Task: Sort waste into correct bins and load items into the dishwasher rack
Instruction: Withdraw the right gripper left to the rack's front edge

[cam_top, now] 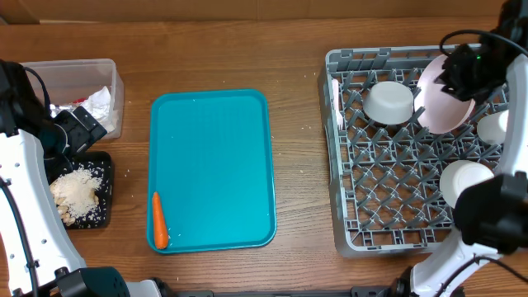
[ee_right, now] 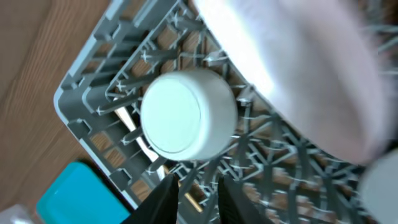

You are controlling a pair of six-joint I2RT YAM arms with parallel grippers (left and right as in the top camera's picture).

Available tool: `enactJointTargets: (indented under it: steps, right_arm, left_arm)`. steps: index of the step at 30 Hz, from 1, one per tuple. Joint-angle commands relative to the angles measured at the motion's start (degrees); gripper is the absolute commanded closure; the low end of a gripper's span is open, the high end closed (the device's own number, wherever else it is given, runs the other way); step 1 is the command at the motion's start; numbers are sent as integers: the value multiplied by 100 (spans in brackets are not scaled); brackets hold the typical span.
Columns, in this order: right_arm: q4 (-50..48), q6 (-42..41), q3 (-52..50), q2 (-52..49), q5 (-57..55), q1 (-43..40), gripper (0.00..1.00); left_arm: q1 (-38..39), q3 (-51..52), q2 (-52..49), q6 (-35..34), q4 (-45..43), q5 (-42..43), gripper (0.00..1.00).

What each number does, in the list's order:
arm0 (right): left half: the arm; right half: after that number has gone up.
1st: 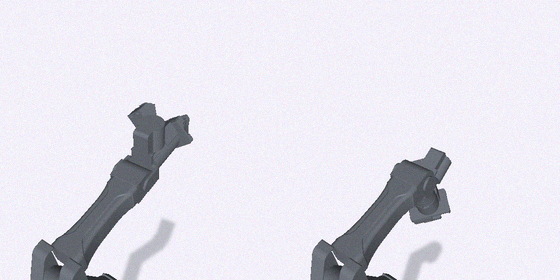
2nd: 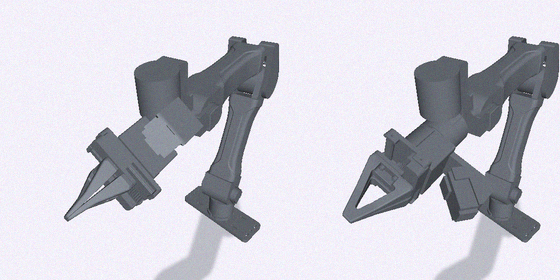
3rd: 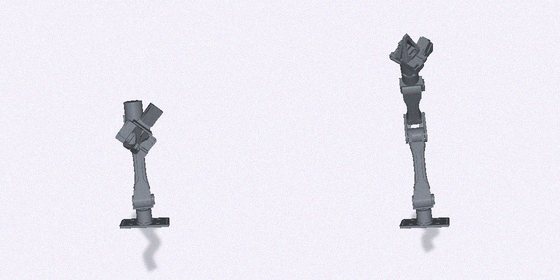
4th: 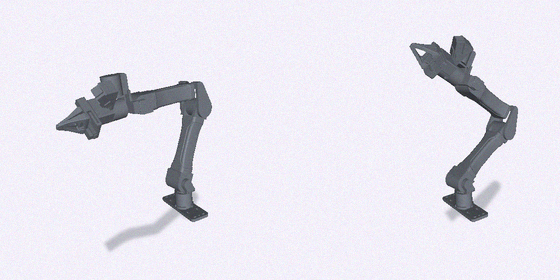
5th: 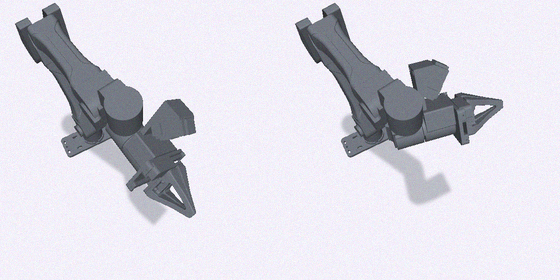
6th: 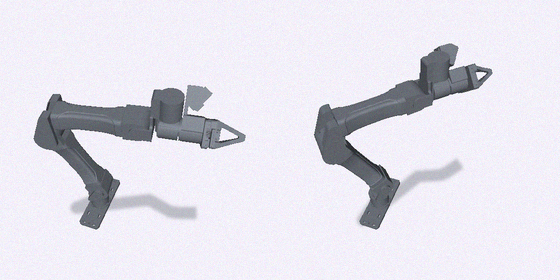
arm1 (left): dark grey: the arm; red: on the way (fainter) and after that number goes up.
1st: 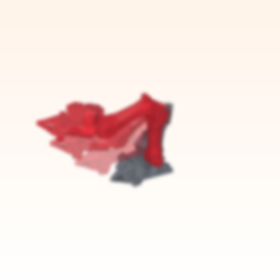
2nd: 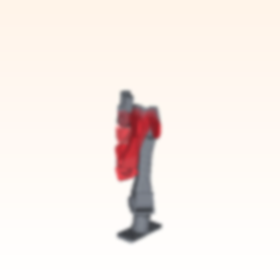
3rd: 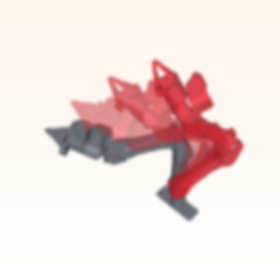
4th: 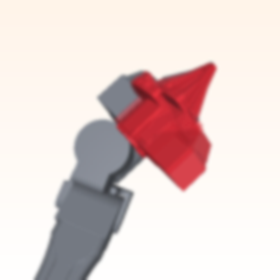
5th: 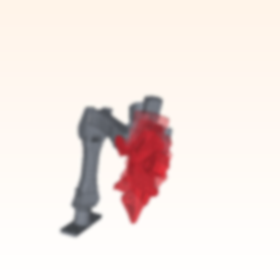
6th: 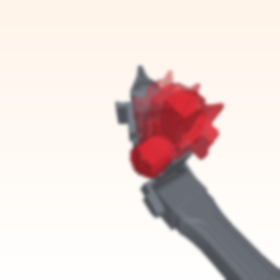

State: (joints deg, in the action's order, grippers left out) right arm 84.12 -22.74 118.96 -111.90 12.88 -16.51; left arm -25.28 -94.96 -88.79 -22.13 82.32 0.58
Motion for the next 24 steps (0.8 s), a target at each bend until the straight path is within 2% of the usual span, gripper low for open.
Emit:
enactJointTargets:
  steps: [1,4,7,9,10,11,16,20,24]
  right_arm:
    - [61,-136,179,472,-507,22,75]
    - [101,-24,181,612,-304,216,68]
    - [177,343,181,688,192,584,51]
    - [229,544,179,691,527,896,33]
    - [238,643,170,688,654,1106,19]
    - [227,667,151,688,682,1298,0]
    - [20,667,109,638,435,2424,0]
    - [-339,575,98,529,-315,3217,0]
    - [-501,22,98,308,-837,3788,0]
  left_arm:
    - [-20,4,2,-37,-7,-61,0]
    - [-20,4,2,-37,-7,-61,0]
    - [-20,4,2,-37,-7,-61,0]
    - [-20,4,2,-37,-7,-61,0]
    - [-20,4,2,-37,-7,-61,0]
    - [-20,4,2,-37,-7,-61,0]
    - [-20,4,2,-37,-7,-61,0]
    - [-20,4,2,-37,-7,-61,0]
    - [-20,4,2,-39,-7,-61,0]
